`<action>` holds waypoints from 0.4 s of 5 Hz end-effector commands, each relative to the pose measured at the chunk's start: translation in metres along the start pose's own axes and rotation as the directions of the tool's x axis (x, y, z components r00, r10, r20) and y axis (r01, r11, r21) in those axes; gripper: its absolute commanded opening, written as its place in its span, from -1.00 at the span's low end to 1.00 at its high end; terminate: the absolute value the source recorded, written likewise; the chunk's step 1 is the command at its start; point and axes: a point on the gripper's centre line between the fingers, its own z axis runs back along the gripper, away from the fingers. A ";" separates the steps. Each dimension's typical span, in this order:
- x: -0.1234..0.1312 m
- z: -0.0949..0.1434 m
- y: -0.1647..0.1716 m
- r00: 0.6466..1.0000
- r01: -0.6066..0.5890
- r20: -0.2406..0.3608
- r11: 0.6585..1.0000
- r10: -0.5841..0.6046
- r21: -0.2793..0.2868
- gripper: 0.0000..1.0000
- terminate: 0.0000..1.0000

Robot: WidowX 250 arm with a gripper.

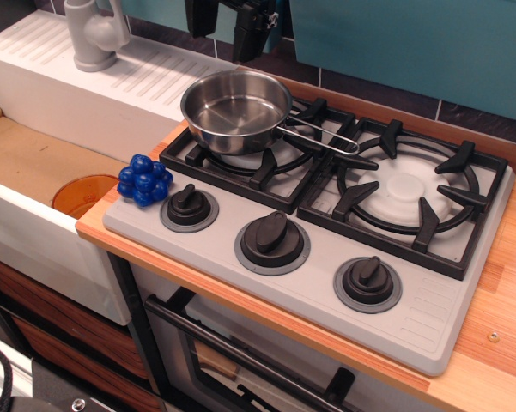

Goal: Put pan on stove and put blueberry in pan

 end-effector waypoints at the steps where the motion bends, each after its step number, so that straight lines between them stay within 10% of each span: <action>1: -0.059 0.040 0.004 0.980 -0.072 0.188 0.997 0.063 0.041 1.00 -1.00; 2: -0.083 0.036 0.005 0.972 -0.078 0.224 0.996 0.067 0.044 1.00 -1.00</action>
